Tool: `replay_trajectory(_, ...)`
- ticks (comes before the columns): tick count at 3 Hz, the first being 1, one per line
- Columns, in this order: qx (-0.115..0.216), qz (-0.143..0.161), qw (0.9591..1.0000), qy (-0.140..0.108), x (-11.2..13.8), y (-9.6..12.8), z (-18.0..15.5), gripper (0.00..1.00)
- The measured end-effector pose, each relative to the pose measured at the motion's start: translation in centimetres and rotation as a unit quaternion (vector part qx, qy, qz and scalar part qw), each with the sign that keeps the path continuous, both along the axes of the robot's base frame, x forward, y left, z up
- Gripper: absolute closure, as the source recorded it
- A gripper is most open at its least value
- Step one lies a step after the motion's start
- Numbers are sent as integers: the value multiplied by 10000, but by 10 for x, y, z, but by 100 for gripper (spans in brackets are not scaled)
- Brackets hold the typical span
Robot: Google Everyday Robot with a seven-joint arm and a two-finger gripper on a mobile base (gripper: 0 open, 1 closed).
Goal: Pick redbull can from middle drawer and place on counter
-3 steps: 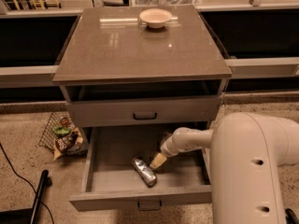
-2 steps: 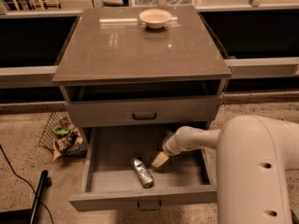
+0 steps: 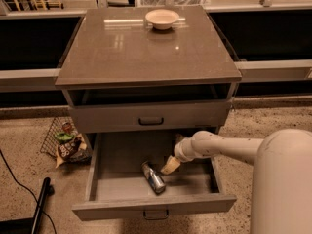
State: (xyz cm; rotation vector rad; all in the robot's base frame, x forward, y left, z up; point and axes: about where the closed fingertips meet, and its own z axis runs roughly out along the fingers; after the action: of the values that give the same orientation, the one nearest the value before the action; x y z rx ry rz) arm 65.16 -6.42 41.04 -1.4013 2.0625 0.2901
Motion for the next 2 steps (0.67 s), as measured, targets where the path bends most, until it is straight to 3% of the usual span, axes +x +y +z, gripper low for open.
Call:
replay_trajectory(1, 231, -124, 9995, 175, -9, 2, 15, 0)
replay_trajectory(2, 457, -403, 9968, 515, -18, 14, 8, 0)
